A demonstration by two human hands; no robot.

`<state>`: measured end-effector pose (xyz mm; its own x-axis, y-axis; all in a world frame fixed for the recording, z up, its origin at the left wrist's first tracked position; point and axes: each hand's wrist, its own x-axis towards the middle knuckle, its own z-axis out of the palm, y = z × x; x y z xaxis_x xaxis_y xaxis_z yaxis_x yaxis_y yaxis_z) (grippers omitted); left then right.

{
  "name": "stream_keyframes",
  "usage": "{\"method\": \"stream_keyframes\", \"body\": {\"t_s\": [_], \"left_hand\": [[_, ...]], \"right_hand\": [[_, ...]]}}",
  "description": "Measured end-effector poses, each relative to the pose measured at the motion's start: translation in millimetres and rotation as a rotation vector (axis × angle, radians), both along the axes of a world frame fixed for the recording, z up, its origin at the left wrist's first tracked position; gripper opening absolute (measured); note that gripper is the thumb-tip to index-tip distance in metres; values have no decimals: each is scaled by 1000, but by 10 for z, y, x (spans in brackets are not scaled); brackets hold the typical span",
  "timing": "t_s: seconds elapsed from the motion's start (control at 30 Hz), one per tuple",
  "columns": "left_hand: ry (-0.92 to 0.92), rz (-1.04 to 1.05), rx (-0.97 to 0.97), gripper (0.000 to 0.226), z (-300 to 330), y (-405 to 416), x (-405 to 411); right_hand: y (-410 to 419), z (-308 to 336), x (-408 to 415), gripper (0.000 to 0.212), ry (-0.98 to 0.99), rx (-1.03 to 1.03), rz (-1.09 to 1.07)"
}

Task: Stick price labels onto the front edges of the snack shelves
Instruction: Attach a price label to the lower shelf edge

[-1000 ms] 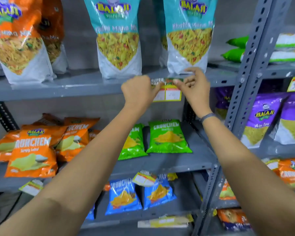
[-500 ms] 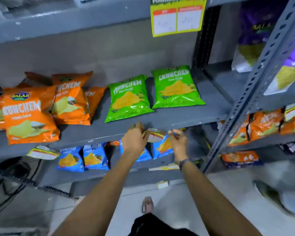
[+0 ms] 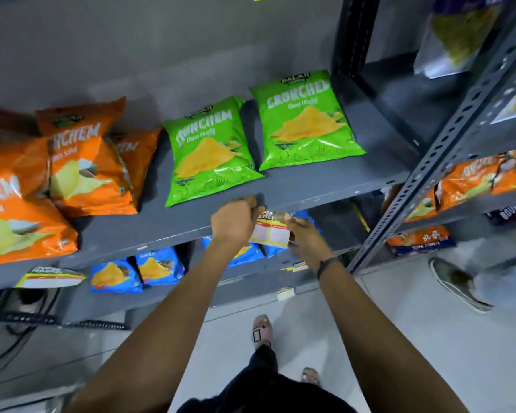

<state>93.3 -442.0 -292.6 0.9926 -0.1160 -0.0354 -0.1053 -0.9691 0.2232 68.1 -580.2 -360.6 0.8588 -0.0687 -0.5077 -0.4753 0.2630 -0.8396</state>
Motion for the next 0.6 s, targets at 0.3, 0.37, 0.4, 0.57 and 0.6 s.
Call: {"method": "stream_keyframes", "body": {"t_s": [0.3,0.37,0.4,0.57,0.6], "left_hand": [[-21,-70,30,22,-31,78,-113],[-46,-93,152,19,-91,109,-162],[-55,-95,203,19,-115,114,-175],[-98,-71,259,29,-147,73,-167],[-100,-63,260,29,-147,64,-161]], "right_hand": [[-182,105,-74,19,-320,-527,97],[-184,102,-113,15,-371,-715,126],[-184,101,-122,14,-373,-825,150],[-160,187,-71,15,-468,-1312,211],[-166,210,-62,16,-488,-1354,217]]}}
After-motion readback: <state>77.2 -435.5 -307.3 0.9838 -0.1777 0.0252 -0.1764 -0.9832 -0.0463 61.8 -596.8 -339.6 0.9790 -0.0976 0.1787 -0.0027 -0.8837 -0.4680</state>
